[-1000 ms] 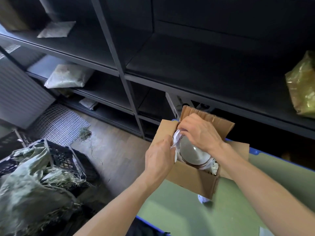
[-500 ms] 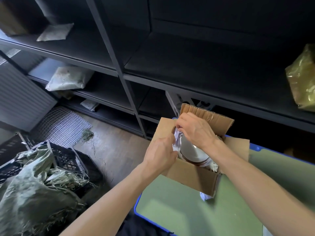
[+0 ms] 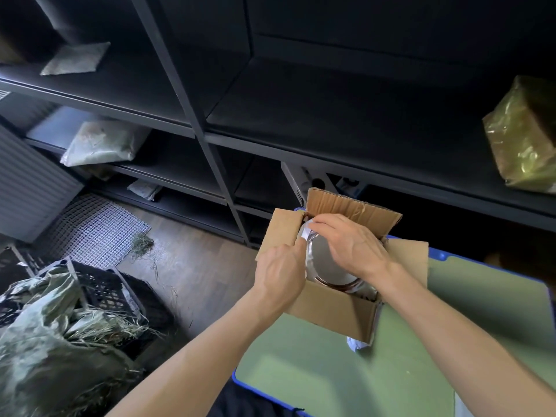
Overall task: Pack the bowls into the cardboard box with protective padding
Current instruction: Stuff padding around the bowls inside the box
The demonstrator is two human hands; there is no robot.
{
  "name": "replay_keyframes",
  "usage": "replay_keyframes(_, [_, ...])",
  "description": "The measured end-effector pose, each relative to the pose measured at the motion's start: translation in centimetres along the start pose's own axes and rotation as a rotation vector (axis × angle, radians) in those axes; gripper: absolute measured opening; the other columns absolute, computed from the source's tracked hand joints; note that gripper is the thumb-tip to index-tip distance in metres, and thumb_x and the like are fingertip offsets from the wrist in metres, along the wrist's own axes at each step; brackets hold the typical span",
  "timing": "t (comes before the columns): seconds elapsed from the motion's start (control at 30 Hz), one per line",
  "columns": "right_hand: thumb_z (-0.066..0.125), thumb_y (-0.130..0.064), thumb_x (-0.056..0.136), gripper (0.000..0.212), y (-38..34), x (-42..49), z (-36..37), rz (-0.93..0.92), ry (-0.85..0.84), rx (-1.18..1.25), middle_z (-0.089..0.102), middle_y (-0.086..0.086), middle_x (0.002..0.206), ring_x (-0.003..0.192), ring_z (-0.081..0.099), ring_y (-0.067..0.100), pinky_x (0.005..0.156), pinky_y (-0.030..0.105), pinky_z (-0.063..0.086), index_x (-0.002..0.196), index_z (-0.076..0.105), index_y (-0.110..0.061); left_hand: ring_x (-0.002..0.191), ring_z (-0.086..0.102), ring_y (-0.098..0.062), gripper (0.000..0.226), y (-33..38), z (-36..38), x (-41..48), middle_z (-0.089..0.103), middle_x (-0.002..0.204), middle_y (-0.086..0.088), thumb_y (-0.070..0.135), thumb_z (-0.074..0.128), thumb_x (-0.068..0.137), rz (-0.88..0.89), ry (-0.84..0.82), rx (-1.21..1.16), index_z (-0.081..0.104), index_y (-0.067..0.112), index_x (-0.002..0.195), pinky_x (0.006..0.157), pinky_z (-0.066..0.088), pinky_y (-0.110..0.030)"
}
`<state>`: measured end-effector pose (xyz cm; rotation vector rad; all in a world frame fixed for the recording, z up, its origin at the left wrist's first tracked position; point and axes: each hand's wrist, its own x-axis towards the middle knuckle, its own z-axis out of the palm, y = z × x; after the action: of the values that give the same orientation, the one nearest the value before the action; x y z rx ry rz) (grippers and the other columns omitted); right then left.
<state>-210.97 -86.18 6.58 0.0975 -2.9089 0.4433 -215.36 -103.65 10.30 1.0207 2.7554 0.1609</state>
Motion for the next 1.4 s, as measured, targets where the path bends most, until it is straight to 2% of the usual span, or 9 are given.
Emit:
replay_keyframes(0.03, [0.061,0.008,0.078,0.050,0.1,-0.2,0.1,0.001,0.012,0.008,0.064,0.000,0.128,0.117,0.060,0.019,0.091,0.033,0.056,0.123,0.068,-0.013,0.066,0.041,-0.024,0.012,-0.4,0.1,-0.3,0.054,0.074,-0.002,0.012,0.057,0.092,0.034,0.033,-0.009,0.049,0.016,0.100,0.053,0.029,-0.032])
replay_keyframes(0.1, [0.055,0.004,0.080,0.049,0.2,-0.7,0.5,-0.015,0.022,-0.024,0.062,0.002,0.133,0.121,0.058,0.019,0.102,0.031,0.048,0.125,0.067,-0.011,0.060,0.038,-0.020,0.031,-1.2,0.9,-0.5,0.046,0.060,0.003,0.008,0.074,0.075,0.133,0.139,-0.024,0.044,0.019,0.076,0.044,0.029,-0.030])
replay_keyframes(0.17, [0.056,0.003,0.081,0.052,0.4,-1.3,1.2,-0.032,-0.005,-0.062,0.058,0.005,0.138,0.126,0.054,0.023,0.107,0.035,0.046,0.131,0.063,-0.009,0.064,0.038,-0.018,0.032,-2.0,1.5,-0.4,0.046,0.065,0.004,0.010,0.078,0.070,0.185,0.176,-0.033,0.047,0.018,0.068,0.044,0.036,-0.031])
replay_keyframes(0.3, [0.040,-0.009,0.082,0.054,-0.2,-1.5,0.9,0.004,-0.032,-0.111,0.056,-0.003,0.140,0.111,0.050,0.025,0.093,0.037,0.051,0.131,0.061,-0.013,0.089,0.043,-0.021,0.016,-3.1,0.7,1.4,0.052,0.108,0.001,0.025,0.068,0.081,0.311,0.047,-0.061,0.054,0.017,0.084,0.071,0.041,-0.032])
replay_keyframes(0.43, [0.058,-0.005,0.077,0.057,-0.6,-1.4,0.2,0.039,-0.071,-0.143,0.052,-0.009,0.143,0.104,0.048,0.023,0.083,0.034,0.051,0.132,0.059,-0.020,0.091,0.044,-0.020,0.033,-3.5,-0.6,3.4,0.044,0.120,0.001,0.034,0.074,0.077,0.370,-0.105,0.011,0.047,0.020,0.090,0.068,0.034,-0.030])
replay_keyframes(0.67, [0.062,-0.007,0.079,0.058,-0.7,-1.5,0.2,0.090,-0.079,-0.185,0.053,-0.006,0.140,0.106,0.049,0.024,0.082,0.037,0.053,0.134,0.058,-0.021,0.100,0.047,-0.024,0.066,-3.5,0.0,4.0,0.039,0.139,-0.001,0.041,0.077,0.077,0.455,-0.066,0.145,0.045,0.018,0.130,0.074,0.043,-0.033])
replay_keyframes(0.83, [0.066,-0.008,0.078,0.062,-1.2,-1.3,0.8,0.129,-0.065,-0.146,0.054,-0.007,0.140,0.106,0.053,0.024,0.083,0.039,0.055,0.138,0.055,-0.016,0.091,0.046,-0.022,0.068,-3.5,0.0,3.9,0.043,0.135,0.002,0.040,0.080,0.074,0.461,-0.065,0.057,0.045,0.016,0.127,0.075,0.038,-0.031])
replay_keyframes(0.93, [0.060,-0.009,0.080,0.059,-1.4,-1.4,0.5,0.119,-0.074,-0.163,0.053,-0.005,0.140,0.109,0.052,0.024,0.085,0.039,0.052,0.139,0.054,-0.018,0.094,0.049,-0.023,0.066,-4.0,0.0,3.9,0.045,0.136,0.003,0.043,0.078,0.073,0.470,-0.070,0.013,0.048,0.017,0.126,0.081,0.046,-0.035])
replay_keyframes(1.4, [0.063,-0.013,0.081,0.054,-3.8,-2.8,-0.2,0.234,-0.001,-0.103,0.055,-0.004,0.141,0.107,0.054,0.023,0.093,0.034,0.052,0.135,0.058,-0.013,0.085,0.048,-0.023,0.063,-5.4,0.9,4.1,0.048,0.130,0.008,0.039,0.074,0.072,0.522,-0.030,-0.122,0.044,0.023,0.126,0.069,0.047,-0.038])
